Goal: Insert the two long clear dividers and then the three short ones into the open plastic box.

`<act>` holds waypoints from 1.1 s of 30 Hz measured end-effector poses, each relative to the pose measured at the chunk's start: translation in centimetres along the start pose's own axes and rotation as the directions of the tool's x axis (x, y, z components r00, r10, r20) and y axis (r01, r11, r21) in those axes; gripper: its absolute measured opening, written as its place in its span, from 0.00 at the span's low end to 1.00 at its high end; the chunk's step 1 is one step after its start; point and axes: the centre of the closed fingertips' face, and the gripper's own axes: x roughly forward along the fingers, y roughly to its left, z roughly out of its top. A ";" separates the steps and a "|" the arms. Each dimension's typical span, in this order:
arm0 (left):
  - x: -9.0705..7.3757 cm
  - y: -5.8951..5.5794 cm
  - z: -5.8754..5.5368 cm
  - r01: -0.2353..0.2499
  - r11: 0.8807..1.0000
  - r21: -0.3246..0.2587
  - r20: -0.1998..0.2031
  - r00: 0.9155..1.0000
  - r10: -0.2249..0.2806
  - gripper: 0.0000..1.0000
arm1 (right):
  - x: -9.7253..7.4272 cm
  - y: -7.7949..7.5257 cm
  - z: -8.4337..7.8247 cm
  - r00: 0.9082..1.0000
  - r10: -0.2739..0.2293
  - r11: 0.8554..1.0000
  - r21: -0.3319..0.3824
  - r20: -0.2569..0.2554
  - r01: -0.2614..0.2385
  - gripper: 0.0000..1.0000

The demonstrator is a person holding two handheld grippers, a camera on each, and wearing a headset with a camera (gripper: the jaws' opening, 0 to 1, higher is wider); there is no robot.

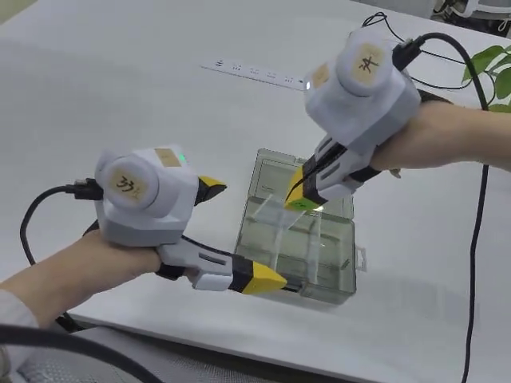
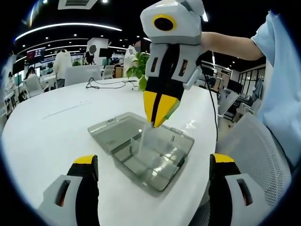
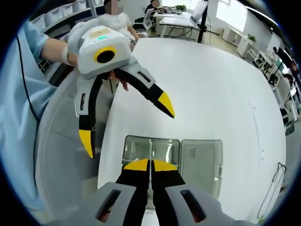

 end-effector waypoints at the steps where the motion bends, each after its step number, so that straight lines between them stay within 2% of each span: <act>1: -0.1 0.1 0.0 -0.001 1.000 -0.002 0.001 1.000 0.001 1.00 | 0.2 -0.2 0.0 1.000 0.002 1.000 0.001 -0.002 -0.002 0.02; 8: -0.4 0.2 -0.3 -0.007 1.000 -0.010 0.002 1.000 0.007 1.00 | 1.0 -0.4 0.2 1.000 0.013 1.000 0.003 -0.001 -0.013 0.02; 11: -0.4 0.4 -0.4 -0.009 1.000 -0.013 0.000 1.000 0.009 1.00 | 1.2 -0.2 -0.2 1.000 0.019 1.000 -0.003 -0.020 -0.019 0.02; 19: -0.5 0.5 -0.6 -0.007 1.000 -0.018 -0.004 1.000 0.007 0.99 | 1.3 -0.2 -0.5 1.000 0.022 1.000 -0.001 -0.021 -0.022 0.02; 33: -0.3 0.3 -0.4 -0.002 1.000 -0.025 0.000 1.000 0.002 0.99 | 2.0 -0.1 0.1 0.999 0.031 1.000 0.003 -0.031 -0.031 0.02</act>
